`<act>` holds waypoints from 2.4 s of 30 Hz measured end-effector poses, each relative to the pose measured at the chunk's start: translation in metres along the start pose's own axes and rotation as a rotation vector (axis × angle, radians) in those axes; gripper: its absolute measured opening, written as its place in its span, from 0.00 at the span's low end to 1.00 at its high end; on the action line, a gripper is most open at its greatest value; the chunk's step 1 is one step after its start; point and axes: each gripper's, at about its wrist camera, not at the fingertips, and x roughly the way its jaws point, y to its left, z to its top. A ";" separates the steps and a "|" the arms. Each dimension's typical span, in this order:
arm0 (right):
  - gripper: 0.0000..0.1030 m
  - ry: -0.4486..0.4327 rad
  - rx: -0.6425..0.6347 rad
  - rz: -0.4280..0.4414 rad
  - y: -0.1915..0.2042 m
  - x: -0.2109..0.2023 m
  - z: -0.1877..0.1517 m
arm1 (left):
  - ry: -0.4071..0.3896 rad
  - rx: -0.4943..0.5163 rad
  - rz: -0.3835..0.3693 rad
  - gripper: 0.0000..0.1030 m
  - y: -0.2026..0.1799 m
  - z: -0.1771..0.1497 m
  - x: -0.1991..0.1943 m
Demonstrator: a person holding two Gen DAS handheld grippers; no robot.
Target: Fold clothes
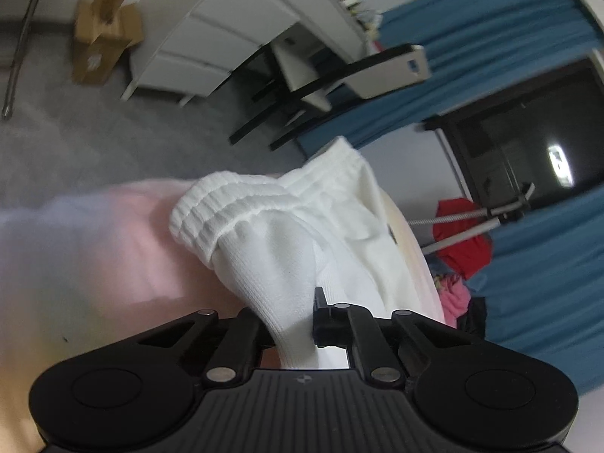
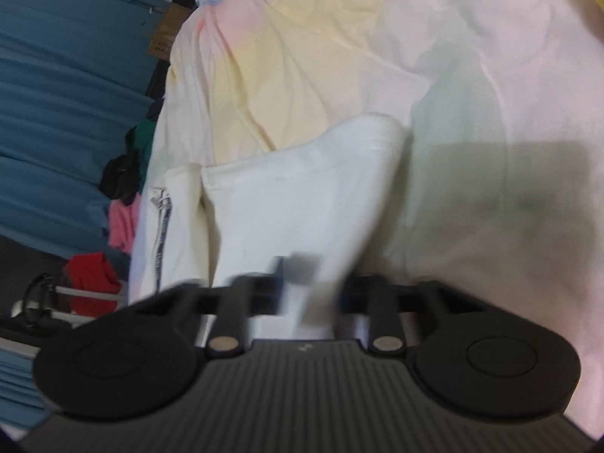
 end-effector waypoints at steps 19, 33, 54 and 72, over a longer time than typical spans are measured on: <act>0.05 -0.322 -0.073 0.034 -0.013 -0.097 0.019 | 0.008 0.129 -0.076 0.06 -0.029 0.019 -0.102; 0.45 -0.419 -0.037 -0.142 -0.015 -0.111 0.022 | 0.194 0.473 0.188 0.52 -0.017 0.003 -0.109; 0.54 0.024 -0.316 0.159 0.092 0.091 -0.011 | 0.188 1.385 -0.009 0.69 -0.216 -0.232 0.084; 0.06 -0.273 -0.373 0.206 0.105 0.077 -0.002 | 0.071 1.457 -0.261 0.05 -0.226 -0.245 0.126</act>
